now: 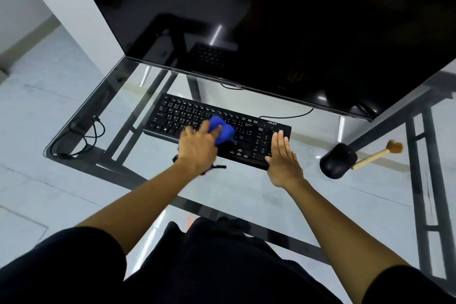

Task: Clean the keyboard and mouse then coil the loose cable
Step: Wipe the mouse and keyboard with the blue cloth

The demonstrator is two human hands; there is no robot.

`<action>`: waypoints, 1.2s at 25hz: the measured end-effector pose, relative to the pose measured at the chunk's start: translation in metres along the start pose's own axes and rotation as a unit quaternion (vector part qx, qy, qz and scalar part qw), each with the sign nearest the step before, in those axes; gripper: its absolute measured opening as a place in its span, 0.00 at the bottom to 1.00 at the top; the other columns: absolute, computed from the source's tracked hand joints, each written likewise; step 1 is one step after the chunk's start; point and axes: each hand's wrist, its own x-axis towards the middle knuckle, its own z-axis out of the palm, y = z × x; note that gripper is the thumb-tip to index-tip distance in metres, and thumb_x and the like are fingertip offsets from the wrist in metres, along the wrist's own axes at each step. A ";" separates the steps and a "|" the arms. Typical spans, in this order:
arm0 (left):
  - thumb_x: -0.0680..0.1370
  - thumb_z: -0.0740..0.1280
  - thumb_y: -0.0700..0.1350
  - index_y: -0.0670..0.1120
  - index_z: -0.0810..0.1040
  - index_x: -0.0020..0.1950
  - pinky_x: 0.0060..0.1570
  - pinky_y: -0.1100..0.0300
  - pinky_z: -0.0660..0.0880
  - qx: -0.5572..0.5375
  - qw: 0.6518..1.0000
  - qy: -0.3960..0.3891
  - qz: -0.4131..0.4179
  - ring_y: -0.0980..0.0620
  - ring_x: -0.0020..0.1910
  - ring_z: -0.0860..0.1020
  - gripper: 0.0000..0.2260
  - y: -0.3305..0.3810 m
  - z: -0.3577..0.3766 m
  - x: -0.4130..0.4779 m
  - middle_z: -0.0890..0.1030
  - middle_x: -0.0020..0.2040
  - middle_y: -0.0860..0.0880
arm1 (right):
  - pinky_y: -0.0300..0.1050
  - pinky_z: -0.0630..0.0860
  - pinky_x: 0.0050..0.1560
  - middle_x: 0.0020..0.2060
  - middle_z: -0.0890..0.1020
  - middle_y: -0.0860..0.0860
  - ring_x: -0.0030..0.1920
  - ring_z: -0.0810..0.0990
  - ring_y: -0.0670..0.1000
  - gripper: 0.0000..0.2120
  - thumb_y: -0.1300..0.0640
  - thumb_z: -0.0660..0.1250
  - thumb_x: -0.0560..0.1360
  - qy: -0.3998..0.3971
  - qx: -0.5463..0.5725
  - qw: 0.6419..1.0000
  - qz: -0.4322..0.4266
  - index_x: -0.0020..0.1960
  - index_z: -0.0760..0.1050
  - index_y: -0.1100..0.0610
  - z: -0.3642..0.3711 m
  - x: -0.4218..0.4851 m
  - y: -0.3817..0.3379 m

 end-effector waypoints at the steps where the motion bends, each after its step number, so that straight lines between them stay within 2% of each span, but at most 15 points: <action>1: 0.78 0.58 0.49 0.55 0.56 0.75 0.56 0.50 0.69 -0.008 0.999 -0.009 -0.039 0.37 0.58 0.71 0.26 -0.012 -0.003 0.008 0.64 0.70 0.47 | 0.48 0.40 0.76 0.74 0.31 0.47 0.75 0.33 0.48 0.31 0.57 0.48 0.83 0.001 0.001 1.000 0.001 0.75 0.30 0.55 0.000 0.000 0.000; 3: 0.78 0.60 0.50 0.53 0.62 0.73 0.56 0.50 0.70 -0.029 0.995 -0.017 -0.093 0.37 0.57 0.72 0.23 -0.021 -0.010 0.016 0.67 0.67 0.46 | 0.48 0.40 0.76 0.74 0.31 0.47 0.75 0.32 0.48 0.31 0.57 0.48 0.83 0.000 0.003 1.000 -0.002 0.75 0.30 0.55 0.000 0.000 -0.002; 5: 0.77 0.62 0.50 0.54 0.66 0.70 0.57 0.50 0.69 -0.057 0.994 0.000 -0.092 0.38 0.57 0.73 0.21 -0.009 -0.017 0.022 0.70 0.64 0.46 | 0.48 0.40 0.76 0.74 0.31 0.48 0.75 0.32 0.48 0.31 0.57 0.49 0.83 0.000 0.005 1.000 -0.004 0.75 0.30 0.55 -0.001 0.000 -0.001; 8: 0.76 0.63 0.48 0.59 0.68 0.69 0.61 0.50 0.65 -0.083 0.995 0.046 0.016 0.40 0.60 0.72 0.22 0.026 -0.024 0.036 0.71 0.67 0.51 | 0.48 0.41 0.76 0.74 0.31 0.48 0.75 0.33 0.49 0.31 0.57 0.49 0.82 0.000 0.002 1.000 -0.001 0.75 0.30 0.55 -0.001 -0.001 -0.002; 10: 0.75 0.63 0.46 0.61 0.66 0.70 0.62 0.50 0.62 -0.048 0.994 0.040 0.087 0.41 0.61 0.71 0.24 0.046 -0.028 0.045 0.69 0.70 0.53 | 0.49 0.42 0.76 0.74 0.31 0.48 0.75 0.33 0.48 0.31 0.56 0.49 0.82 -0.001 -0.001 1.000 0.002 0.75 0.30 0.55 -0.001 0.000 -0.001; 13: 0.75 0.63 0.44 0.61 0.65 0.70 0.63 0.48 0.61 -0.003 0.996 0.014 0.092 0.38 0.61 0.70 0.25 0.056 -0.030 0.041 0.69 0.69 0.52 | 0.49 0.41 0.76 0.74 0.30 0.47 0.75 0.33 0.47 0.31 0.56 0.48 0.82 -0.004 -0.016 1.000 0.017 0.75 0.29 0.54 -0.001 0.001 -0.001; 19: 0.74 0.61 0.43 0.62 0.61 0.72 0.62 0.49 0.63 0.039 0.987 0.032 0.156 0.40 0.60 0.71 0.28 0.023 -0.015 0.015 0.65 0.72 0.54 | 0.50 0.41 0.76 0.74 0.30 0.46 0.75 0.33 0.46 0.31 0.54 0.47 0.83 -0.020 -0.033 0.999 0.019 0.74 0.28 0.53 -0.004 0.001 0.000; 23: 0.73 0.63 0.45 0.63 0.62 0.72 0.65 0.48 0.62 0.065 0.997 0.009 0.045 0.39 0.64 0.69 0.28 -0.037 -0.019 0.037 0.64 0.73 0.53 | 0.50 0.40 0.76 0.73 0.29 0.46 0.75 0.32 0.46 0.30 0.54 0.47 0.83 -0.022 -0.038 0.999 0.012 0.74 0.28 0.53 -0.003 0.001 0.001; 27: 0.73 0.65 0.48 0.62 0.67 0.70 0.63 0.47 0.63 0.073 0.995 -0.022 -0.060 0.38 0.64 0.69 0.26 -0.081 -0.023 0.041 0.68 0.71 0.52 | 0.50 0.41 0.75 0.74 0.30 0.47 0.75 0.33 0.48 0.31 0.54 0.47 0.83 -0.019 -0.024 1.000 0.001 0.75 0.29 0.54 -0.001 0.003 0.000; 30: 0.73 0.65 0.48 0.63 0.67 0.69 0.63 0.47 0.62 0.036 0.999 0.016 -0.025 0.39 0.62 0.71 0.25 -0.041 -0.035 0.043 0.69 0.70 0.53 | 0.50 0.42 0.75 0.74 0.31 0.47 0.75 0.33 0.48 0.31 0.55 0.48 0.83 -0.005 -0.022 1.000 0.001 0.75 0.30 0.54 0.000 0.002 0.001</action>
